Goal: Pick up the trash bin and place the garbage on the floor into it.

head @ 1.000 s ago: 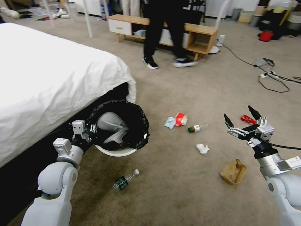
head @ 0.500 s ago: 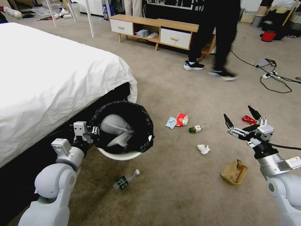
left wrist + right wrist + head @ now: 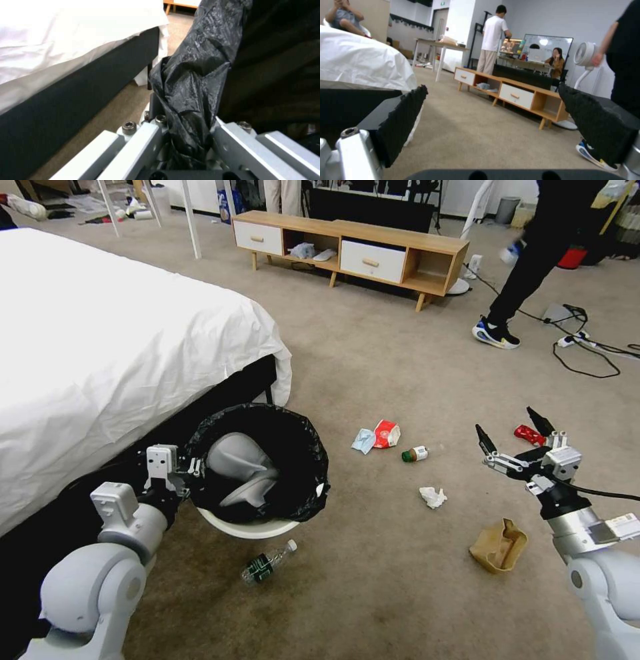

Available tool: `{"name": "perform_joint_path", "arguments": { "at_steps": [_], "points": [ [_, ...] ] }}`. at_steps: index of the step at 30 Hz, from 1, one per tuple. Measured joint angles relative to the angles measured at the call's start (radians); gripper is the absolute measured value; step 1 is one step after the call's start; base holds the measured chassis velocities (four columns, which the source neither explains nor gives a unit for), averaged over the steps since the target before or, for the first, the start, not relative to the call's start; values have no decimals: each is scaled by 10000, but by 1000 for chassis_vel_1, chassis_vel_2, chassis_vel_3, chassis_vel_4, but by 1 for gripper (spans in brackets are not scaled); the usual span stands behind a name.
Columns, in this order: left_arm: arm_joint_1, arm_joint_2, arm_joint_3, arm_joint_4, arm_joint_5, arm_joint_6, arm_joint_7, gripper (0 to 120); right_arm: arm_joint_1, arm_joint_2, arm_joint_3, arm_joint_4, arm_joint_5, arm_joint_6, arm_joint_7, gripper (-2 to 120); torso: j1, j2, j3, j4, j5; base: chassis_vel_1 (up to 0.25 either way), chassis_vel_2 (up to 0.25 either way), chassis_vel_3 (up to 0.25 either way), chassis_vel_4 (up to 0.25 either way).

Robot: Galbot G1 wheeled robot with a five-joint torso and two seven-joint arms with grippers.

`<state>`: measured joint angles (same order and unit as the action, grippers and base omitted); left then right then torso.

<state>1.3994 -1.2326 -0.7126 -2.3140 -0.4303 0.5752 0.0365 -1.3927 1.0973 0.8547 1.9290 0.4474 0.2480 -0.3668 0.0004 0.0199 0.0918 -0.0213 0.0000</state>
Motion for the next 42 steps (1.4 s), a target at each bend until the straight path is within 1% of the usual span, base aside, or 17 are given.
{"name": "perform_joint_path", "arguments": {
  "at_steps": [4, 7, 12, 18, 27, 36, 38, 42],
  "points": [
    [119, 5, -83, -99, 72, -69, 11, 2, -4, 7, 7, -4, -5, 20, -3, 100, 0, 0, 0, -2, -1, 0, 0, 0, 0],
    [256, 36, -234, -245, 71, -86, 18, 2, -4, -10, 20, -4, 3, 31, -8, 100, 0, 0, 0, -1, -1, 0, 0, 0, 0],
    [288, 16, -271, -301, 68, -18, 33, 2, -4, -35, 31, -8, 14, 48, -29, 100, 0, 1, 0, -3, 0, 0, 0, 0, 0],
    [185, -39, -286, -286, 65, 6, -7, 2, 25, -36, 3, -31, 16, 58, -60, 100, 0, 0, 1, -2, 0, 0, 0, 0, 0],
    [43, -84, -308, -210, 35, -27, -39, 2, 112, -44, -56, -82, 11, 59, -69, 100, 0, 0, 1, -1, -1, 56, 49, 64, 59],
    [-71, -115, -271, -124, 17, -276, -100, 2, 132, -42, -71, -104, 3, 59, -70, 100, 0, 0, 1, 5, -1, 68, 72, 73, 70],
    [-88, -133, -244, -102, 16, -307, -108, 2, 139, -29, -81, -119, -2, 59, -74, 100, 0, 0, 1, -5, -1, 0, 0, 0, 0],
    [-104, -135, -239, -93, 16, -340, -107, 2, 140, -33, -101, -122, -4, 58, -74, 100, 0, 0, 1, -7, 0, 0, 0, 0, 0]
  ]
}}
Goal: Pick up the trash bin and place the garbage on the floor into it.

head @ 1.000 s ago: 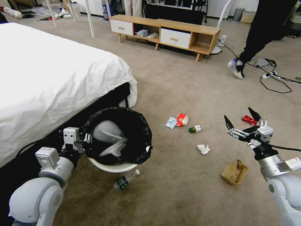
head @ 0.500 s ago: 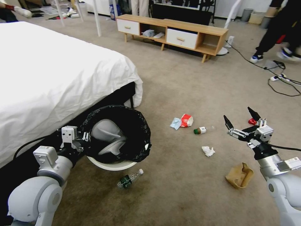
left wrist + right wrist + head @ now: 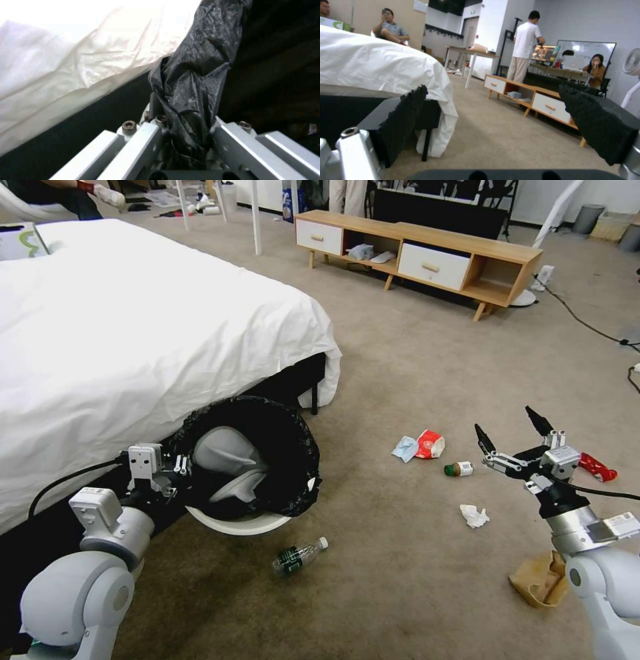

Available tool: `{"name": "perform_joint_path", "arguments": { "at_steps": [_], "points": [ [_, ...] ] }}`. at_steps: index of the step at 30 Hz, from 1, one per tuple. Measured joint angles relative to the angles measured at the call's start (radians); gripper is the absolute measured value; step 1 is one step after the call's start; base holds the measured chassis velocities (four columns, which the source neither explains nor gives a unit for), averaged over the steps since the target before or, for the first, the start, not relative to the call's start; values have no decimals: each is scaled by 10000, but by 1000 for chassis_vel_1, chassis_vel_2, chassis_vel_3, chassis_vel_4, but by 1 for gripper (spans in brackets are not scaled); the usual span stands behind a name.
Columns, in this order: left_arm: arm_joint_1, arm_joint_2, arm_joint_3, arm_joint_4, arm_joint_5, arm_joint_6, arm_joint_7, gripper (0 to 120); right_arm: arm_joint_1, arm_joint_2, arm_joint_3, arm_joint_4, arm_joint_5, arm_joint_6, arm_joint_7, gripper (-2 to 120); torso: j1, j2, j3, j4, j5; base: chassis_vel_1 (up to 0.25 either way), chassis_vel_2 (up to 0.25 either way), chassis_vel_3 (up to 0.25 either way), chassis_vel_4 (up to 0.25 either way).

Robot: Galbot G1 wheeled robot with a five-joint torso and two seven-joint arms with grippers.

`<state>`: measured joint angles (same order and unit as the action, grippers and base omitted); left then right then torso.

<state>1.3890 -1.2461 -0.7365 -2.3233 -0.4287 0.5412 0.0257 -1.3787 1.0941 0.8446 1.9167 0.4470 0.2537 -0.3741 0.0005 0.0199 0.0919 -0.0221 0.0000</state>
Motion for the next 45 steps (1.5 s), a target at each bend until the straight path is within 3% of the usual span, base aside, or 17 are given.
{"name": "perform_joint_path", "arguments": {
  "at_steps": [29, 34, 45],
  "points": [
    [-81, -79, 29, -199, -210, 76, 49, 2, 238, -297, -305, -135, -2, -152, 207, 100, 0, 0, 0, 13, -1, 14, 11, 15, 12],
    [-96, -87, 11, -224, -230, 46, 28, 2, 324, -345, -420, -206, -19, -180, 246, 100, 0, 0, 0, 2, 0, 0, 0, 0, 0],
    [-159, -241, -29, -286, -252, -111, -42, 2, 908, -1128, -1369, -624, 8, -513, 512, 100, 0, 0, 0, 5, 0, 0, 0, 0, 0]
  ]
}}
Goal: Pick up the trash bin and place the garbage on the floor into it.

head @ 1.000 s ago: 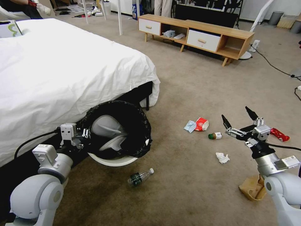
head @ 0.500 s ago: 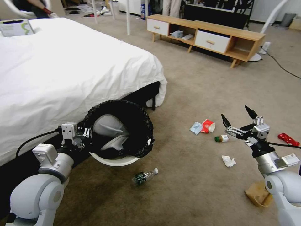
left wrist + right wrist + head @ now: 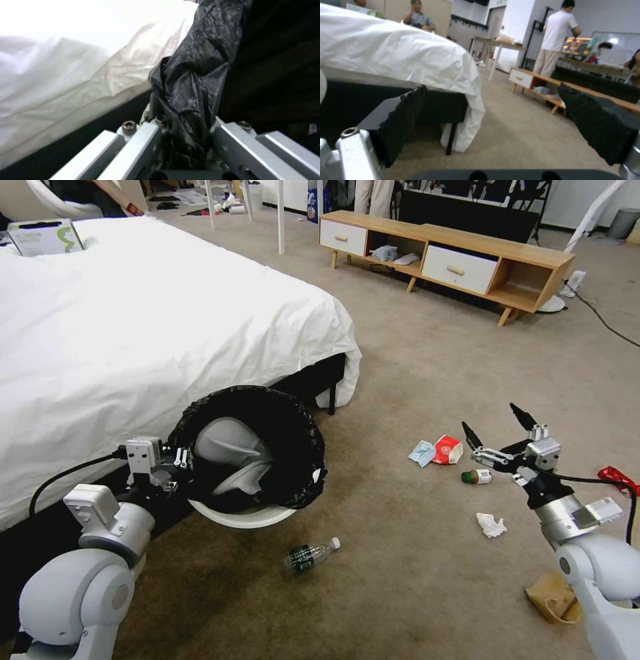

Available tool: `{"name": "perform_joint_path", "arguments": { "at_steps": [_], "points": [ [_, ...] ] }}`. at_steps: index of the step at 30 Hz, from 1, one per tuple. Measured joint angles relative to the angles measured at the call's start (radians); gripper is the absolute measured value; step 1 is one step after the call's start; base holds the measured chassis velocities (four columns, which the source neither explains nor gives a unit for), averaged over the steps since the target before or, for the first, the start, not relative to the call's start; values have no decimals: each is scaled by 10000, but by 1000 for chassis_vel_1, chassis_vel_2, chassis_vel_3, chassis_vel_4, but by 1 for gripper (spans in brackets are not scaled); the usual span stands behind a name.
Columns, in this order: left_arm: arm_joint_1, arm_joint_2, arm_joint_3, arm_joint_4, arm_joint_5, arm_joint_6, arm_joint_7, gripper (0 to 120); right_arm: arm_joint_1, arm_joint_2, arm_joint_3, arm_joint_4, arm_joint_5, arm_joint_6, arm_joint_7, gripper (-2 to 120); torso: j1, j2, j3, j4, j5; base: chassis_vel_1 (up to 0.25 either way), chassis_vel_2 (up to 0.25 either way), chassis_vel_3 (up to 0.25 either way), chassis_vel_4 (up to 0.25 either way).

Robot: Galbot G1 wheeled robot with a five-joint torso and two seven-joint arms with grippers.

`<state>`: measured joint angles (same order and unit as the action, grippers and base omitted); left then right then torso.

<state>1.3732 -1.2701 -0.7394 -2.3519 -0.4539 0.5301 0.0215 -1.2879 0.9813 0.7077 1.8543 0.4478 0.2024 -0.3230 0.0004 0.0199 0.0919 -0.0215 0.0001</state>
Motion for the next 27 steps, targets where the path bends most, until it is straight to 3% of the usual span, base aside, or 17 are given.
{"name": "perform_joint_path", "arguments": {
  "at_steps": [5, 14, 27],
  "points": [
    [-41, -76, -89, -22, -16, -39, -13, 2, 405, -362, -682, -270, 136, -270, 190, 100, 0, 0, 0, 2, 0, 0, 0, 0, 0],
    [49, -267, -145, -113, -10, -80, -29, 2, 1556, -1907, -3215, -947, 346, -395, 491, 100, 0, 0, 0, -2, -1, 0, 0, 0, 0],
    [54, -548, -119, -134, 29, -109, -21, 2, 3543, -2302, -6365, -2021, 809, -419, 44, 100, 0, -1, -1, 0, -2, 0, 0, 0, 0]
  ]
}}
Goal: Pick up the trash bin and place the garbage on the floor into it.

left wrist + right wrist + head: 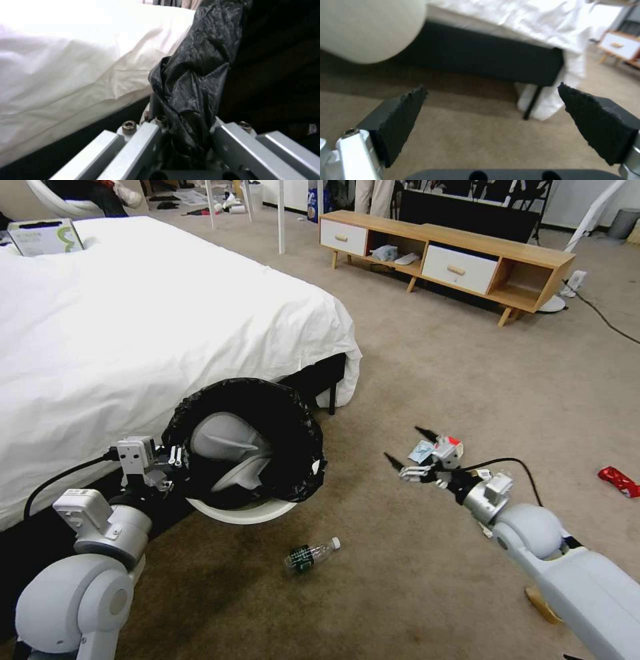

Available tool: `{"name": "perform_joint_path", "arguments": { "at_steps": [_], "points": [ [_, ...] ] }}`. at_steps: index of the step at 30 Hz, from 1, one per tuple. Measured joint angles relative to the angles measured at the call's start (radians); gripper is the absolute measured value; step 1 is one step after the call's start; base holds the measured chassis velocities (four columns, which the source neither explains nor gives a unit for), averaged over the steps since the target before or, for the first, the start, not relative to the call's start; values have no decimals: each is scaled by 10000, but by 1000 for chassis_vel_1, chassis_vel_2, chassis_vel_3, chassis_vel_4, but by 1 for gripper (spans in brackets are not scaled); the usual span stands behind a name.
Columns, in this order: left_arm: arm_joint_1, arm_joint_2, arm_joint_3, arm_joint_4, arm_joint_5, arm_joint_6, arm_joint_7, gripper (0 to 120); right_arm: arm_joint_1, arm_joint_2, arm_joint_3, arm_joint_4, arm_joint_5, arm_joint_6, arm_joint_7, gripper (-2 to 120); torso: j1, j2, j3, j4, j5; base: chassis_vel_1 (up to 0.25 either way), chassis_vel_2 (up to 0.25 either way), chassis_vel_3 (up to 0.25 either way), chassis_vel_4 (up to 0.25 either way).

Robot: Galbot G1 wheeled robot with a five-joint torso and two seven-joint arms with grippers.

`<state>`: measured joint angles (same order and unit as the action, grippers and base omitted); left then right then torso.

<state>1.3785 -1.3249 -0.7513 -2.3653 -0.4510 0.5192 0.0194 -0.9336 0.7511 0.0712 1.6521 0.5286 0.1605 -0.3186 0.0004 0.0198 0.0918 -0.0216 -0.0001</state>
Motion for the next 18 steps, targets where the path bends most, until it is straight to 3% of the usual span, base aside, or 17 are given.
{"name": "perform_joint_path", "arguments": {
  "at_steps": [8, 14, 18],
  "points": [
    [-71, -149, -1, 178, 70, -93, 27, 2, 1910, 410, -1896, -1181, 119, -2, -810, 100, 0, 0, 1, 3, 0, 0, 0, 0, 0],
    [-216, -283, -14, 312, 74, -112, 41, 2, 3621, 1327, -3228, -2744, -222, -66, -2951, 100, 0, 0, 1, 1, -1, 0, 0, 0, 0],
    [-218, -309, -18, 340, 81, -129, 44, 2, 3906, 1532, -3484, -3099, -366, -63, -3362, 100, 0, 0, 1, 0, 0, 0, 0, 0, 0]
  ]
}}
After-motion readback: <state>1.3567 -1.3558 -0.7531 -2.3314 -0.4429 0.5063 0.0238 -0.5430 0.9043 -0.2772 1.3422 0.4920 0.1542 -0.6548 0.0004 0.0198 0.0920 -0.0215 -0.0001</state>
